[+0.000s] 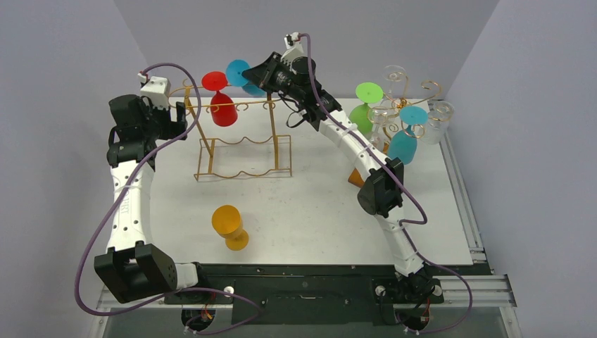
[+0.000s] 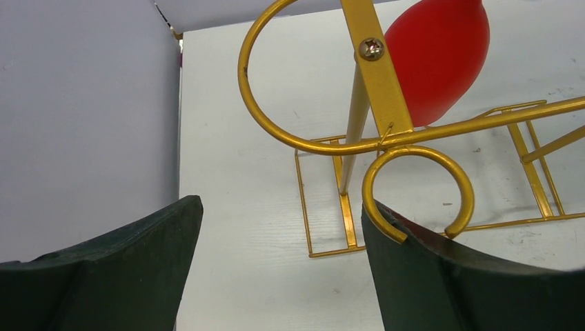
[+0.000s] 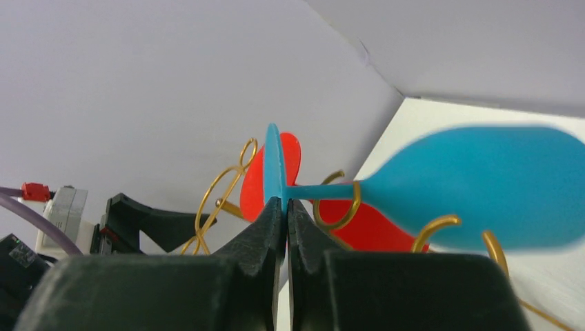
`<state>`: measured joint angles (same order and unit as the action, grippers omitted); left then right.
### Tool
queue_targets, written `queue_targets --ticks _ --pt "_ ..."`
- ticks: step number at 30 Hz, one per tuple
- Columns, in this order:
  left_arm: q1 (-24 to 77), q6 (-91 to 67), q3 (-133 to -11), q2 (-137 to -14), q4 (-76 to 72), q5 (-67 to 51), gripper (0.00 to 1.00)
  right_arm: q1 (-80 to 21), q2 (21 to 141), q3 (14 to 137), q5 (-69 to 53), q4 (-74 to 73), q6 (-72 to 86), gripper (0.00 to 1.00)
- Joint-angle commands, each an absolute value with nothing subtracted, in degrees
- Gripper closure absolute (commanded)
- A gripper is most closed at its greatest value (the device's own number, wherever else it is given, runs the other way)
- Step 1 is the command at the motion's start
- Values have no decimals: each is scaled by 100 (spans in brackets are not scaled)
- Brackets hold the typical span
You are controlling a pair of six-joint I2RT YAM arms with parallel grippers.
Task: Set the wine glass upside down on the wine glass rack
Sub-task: Turn the wine glass upside down at the wine rack.
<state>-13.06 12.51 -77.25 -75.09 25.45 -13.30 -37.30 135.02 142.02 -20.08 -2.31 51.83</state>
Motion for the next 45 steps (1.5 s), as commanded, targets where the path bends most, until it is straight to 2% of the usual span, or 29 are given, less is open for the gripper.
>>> queue_targets --ticks 1,15,17,18,19,20,27,38,45 --pt "-1259 1127 -7947 -7511 2036 -1496 18 -3684 13140 14093 -2571 -1103 5055 100" --pt "-1240 1064 -7980 -7467 2028 -1640 18 -3533 12943 14231 -2566 -1704 4783 100" --pt "-1241 1077 -7974 -7466 2030 -1624 18 -3533 12831 14202 -2494 -1753 4720 97" --pt "-1240 1087 -7972 -7469 2030 -1618 18 -3527 12784 14207 -2466 -1775 4697 30" --pt "-1239 1090 -7972 -7464 2024 -1605 18 -3518 12753 14223 -2439 -1801 4683 12" --pt "-1239 1090 -7974 -7468 2020 -1603 18 -3509 12719 14233 -2436 -1839 4665 10" --pt "-1224 994 -7969 -7464 1992 -1657 18 -3490 12524 14193 -2474 -2197 4503 9" --pt "-1222 866 -7953 -7284 2106 -1832 18 -3762 11613 13871 -1828 -3049 3551 9" --pt "-1268 827 -8337 -7176 2737 -2263 9 -4373 10846 13831 -934 -4009 2771 9"
